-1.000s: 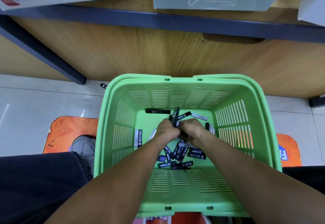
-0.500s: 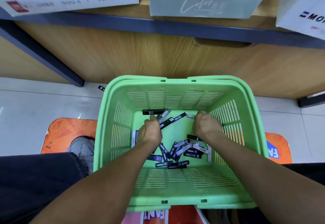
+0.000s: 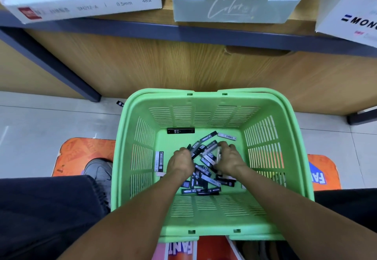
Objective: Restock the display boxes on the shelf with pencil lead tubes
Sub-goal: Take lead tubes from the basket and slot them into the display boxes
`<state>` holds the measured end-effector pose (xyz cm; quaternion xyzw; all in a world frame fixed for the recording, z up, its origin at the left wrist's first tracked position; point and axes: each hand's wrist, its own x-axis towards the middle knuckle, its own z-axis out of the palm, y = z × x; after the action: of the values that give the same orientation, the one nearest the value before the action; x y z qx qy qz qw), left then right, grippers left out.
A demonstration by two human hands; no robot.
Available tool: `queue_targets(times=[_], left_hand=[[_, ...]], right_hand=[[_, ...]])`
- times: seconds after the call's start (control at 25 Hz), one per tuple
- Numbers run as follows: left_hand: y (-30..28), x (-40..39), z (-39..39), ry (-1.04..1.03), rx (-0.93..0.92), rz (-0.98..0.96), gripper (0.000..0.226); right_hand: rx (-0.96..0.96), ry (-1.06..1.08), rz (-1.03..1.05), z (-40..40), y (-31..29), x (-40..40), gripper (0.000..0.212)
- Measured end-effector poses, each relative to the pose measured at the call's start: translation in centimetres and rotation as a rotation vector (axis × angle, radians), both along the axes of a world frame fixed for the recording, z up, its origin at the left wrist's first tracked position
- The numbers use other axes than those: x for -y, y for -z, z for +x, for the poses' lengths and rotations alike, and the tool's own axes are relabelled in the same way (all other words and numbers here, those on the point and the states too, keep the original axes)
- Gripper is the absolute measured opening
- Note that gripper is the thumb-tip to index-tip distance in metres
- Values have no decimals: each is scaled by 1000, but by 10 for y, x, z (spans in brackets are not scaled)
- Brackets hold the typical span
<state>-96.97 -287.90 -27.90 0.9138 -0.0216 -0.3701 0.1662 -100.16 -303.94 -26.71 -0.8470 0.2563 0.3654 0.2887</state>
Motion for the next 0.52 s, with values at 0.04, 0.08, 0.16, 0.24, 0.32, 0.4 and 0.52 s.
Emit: queue_targets(times=[0.04,0.08,0.16,0.24,0.32,0.4,0.52], left_hand=[[1,2,0,-42,-16,-30,12],[1,3,1,-87,-28,-60,10],[3,2,4,-182,-61,-111,12],[5,2,7,-269,-95,-153,17],[6,4,8,-352,-134,-195,23],[8,6,9,-428,-153,-229,29],[8,8,8,-522,-184,-289,35]], right_hand=[[2,3,13,4,-1,-7,85],[3,4,15,7,-2,-13,85],[-3,34,41,13,0,-21,83],[-21,144,110,16,3,-24,78],[-16,263,201,17,4,-30,68],[11,320,249,17,6,-38,53],[12,467,315,18,10,-40,51]])
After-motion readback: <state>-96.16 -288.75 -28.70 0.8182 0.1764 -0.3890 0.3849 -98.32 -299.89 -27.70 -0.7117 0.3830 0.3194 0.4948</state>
